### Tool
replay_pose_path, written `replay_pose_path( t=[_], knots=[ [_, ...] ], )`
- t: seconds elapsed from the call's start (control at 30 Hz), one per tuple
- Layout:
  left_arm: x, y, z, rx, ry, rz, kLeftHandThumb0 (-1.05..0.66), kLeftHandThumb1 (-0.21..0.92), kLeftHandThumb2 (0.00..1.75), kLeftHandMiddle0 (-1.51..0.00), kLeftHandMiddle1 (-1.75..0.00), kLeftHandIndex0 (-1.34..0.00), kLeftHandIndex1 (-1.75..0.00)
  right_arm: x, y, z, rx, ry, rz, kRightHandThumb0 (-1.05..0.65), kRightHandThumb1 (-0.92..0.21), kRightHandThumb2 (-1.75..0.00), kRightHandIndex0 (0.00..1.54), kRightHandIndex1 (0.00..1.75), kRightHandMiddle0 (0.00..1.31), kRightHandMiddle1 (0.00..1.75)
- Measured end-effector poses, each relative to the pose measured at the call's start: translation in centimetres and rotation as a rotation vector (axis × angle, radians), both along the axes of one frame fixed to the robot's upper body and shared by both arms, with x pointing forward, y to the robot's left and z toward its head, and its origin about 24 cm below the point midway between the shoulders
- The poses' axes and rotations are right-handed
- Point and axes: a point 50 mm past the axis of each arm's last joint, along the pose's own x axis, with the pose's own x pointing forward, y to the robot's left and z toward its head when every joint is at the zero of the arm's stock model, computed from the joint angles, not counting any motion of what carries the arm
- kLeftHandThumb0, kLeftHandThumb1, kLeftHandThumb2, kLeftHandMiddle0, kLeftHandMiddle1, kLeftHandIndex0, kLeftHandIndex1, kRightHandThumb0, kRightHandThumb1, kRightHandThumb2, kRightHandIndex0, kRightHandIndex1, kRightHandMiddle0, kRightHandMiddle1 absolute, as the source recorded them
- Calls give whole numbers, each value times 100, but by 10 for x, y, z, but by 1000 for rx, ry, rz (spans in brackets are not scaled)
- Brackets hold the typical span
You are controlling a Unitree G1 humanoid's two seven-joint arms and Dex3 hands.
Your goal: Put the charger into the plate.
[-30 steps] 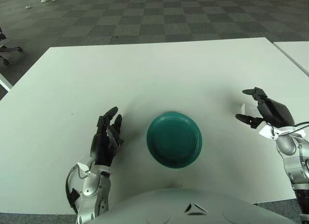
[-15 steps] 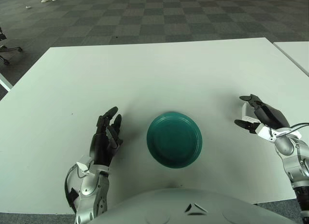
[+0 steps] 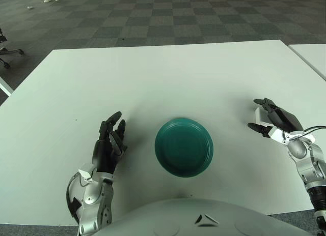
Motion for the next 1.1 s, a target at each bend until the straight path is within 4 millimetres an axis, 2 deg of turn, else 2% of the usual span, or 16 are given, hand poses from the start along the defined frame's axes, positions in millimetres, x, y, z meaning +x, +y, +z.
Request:
replay_pose_path(
  t=[0.6, 1.1],
  knots=[
    [0, 2, -1, 12, -6, 10, -87, 92, 97, -30, -1, 0, -77, 17, -16, -4, -32, 17, -36, -87, -92, -47, 39, 2, 0, 59],
    [0, 1, -1, 37, -11, 5, -89, 92, 99, -32, -1, 0, -79, 24, -22, -4, -36, 38, -44, -84, -92, -44, 39, 1, 0, 63]
  ],
)
